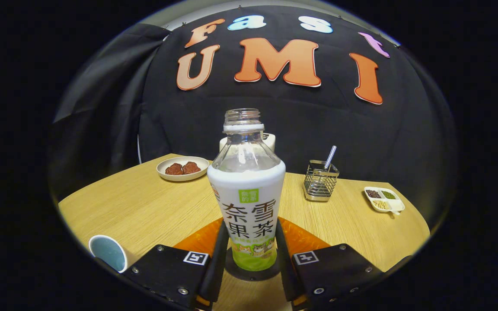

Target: Take the bottle from table, then pour the juice into the cup, finally place the bottle on the coaster

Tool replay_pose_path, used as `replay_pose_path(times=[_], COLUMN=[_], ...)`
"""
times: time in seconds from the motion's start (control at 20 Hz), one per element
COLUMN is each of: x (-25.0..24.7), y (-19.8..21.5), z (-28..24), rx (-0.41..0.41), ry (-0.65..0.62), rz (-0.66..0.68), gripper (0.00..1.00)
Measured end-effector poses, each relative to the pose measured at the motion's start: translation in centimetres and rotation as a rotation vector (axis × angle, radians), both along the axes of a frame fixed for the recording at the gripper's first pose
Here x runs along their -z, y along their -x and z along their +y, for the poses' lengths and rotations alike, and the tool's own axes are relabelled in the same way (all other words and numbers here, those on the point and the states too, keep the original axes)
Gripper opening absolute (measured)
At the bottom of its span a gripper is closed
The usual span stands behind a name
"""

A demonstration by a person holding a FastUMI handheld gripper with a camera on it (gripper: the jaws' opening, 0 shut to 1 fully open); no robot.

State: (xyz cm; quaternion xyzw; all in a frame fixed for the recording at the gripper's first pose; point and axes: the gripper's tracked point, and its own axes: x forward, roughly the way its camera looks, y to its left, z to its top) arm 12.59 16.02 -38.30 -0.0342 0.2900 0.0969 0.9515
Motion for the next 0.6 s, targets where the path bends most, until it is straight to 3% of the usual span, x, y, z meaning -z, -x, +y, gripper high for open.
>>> replay_pose_path(times=[0.3,0.6], x=[0.3,-1.1], y=[0.0,0.9], z=[-0.2,-0.3], rx=[0.034,0.026], ry=[-0.05,-0.086], rz=[0.032,0.053], gripper=[0.61,0.74])
